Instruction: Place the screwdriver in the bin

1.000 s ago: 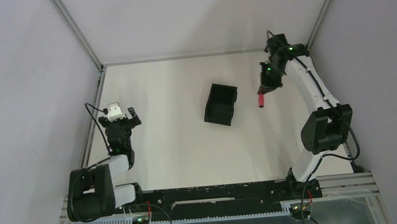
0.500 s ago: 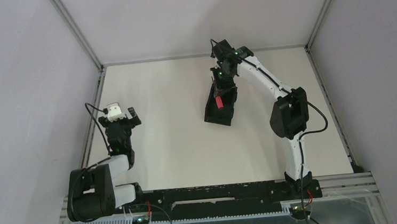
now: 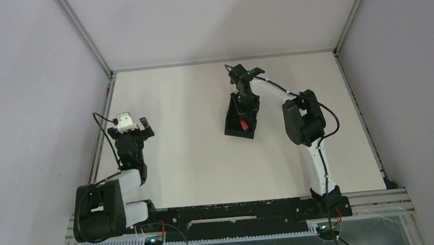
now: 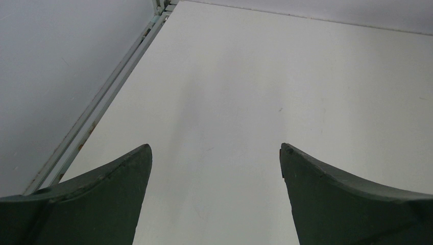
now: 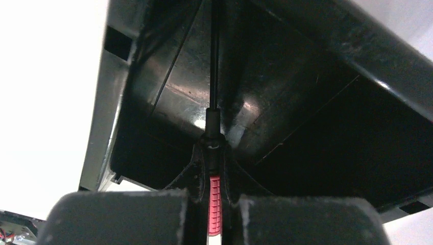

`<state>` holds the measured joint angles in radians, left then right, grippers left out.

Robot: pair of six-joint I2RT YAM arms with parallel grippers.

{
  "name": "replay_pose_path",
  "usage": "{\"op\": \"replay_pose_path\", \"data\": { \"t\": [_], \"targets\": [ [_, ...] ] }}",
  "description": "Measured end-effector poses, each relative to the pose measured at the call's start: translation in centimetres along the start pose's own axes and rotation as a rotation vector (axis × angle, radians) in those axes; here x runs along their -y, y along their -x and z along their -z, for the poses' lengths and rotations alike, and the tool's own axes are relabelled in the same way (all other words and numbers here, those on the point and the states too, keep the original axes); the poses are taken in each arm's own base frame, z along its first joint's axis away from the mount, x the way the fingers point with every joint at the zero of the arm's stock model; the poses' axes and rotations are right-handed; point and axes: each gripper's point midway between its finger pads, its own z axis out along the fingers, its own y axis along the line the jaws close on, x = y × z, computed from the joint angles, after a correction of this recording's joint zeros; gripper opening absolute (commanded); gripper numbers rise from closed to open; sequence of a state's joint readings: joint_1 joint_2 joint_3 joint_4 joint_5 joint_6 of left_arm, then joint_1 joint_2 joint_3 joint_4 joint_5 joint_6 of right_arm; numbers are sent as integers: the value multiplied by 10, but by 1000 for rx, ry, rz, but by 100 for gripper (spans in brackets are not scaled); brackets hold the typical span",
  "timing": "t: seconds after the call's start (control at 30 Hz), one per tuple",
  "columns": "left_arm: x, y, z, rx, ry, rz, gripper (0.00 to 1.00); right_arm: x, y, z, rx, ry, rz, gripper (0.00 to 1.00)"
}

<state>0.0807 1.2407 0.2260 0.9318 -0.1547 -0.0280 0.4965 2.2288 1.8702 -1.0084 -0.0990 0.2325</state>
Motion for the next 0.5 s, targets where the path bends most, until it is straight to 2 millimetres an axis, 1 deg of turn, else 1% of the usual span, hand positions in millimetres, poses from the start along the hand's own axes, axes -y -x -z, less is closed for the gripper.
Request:
{"op": "replay_pose_path", "data": {
  "t": [0.1,0.13,0.2,0.33,0.4,0.5],
  "targets": [
    [0,0,0,0,0,0,100,4,6,-4,39,-20,5,11],
    [0,0,0,0,0,0,100,5,6,-7,43,-25,6,17],
    [0,0,0,0,0,0,100,8,2,-14,38,-41,9,25],
    [0,0,0,0,0,0,100,9,1,-17,45,-55,15,34],
    [0,0,0,0,0,0,100,7,3,-16,54,-58,20,37],
    [0,0,0,0,0,0,100,3,6,-7,84,-66,32,39]
  ]
}}
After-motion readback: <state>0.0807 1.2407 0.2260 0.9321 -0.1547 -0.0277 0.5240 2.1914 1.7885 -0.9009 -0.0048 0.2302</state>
